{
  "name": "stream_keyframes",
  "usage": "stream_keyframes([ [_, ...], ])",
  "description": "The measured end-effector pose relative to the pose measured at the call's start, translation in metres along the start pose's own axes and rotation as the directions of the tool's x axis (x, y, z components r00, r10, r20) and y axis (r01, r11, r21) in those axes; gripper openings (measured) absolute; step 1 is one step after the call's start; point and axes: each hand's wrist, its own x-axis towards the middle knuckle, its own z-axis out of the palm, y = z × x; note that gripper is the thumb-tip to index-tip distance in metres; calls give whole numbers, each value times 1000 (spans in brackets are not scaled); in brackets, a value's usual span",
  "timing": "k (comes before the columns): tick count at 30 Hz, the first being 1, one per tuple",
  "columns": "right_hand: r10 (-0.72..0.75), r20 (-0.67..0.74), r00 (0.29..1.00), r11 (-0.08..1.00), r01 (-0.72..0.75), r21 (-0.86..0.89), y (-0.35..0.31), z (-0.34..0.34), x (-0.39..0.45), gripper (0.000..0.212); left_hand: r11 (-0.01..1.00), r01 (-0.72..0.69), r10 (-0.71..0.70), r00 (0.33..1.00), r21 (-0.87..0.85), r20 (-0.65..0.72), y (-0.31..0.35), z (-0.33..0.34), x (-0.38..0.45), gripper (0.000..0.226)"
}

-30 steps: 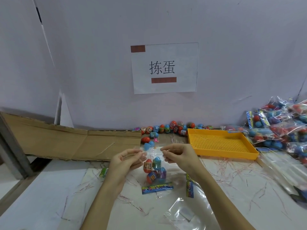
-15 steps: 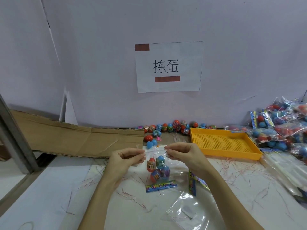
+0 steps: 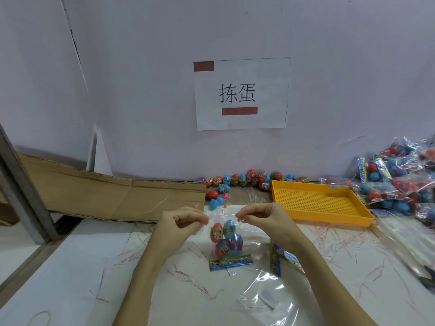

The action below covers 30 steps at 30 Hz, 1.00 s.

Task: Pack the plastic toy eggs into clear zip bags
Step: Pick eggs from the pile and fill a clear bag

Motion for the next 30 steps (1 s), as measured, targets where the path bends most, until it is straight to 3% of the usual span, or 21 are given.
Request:
stream_keyframes([
  [6, 22, -21, 1000, 1000, -22, 19, 0, 1, 3, 28, 996, 50, -50, 999, -76, 0, 2, 3, 0, 14],
  [9, 28, -28, 999, 999, -27, 31, 0, 8, 3, 10, 993, 94, -100, 991, -74, -85, 4, 12, 1, 8],
  [13, 22, -42, 999, 996, -26, -89, 2, 17, 7, 8, 987, 99, -114, 987, -129, -110, 4, 17, 2, 28],
  [19, -21, -89, 996, 999, 19, -31, -2, 24, 7, 15, 978, 117, -119, 993, -170, 4, 3, 13, 1, 30],
  [25, -98, -97, 990, 994, 102, 30, -7, 38, 5, 23, 959, 168, -96, 949, -227, 299, 7, 6, -2, 51],
  [30, -168, -27, 985, 983, 170, 75, -14, 45, 3, 24, 976, 139, -118, 985, -165, 129, 11, 25, 1, 31],
])
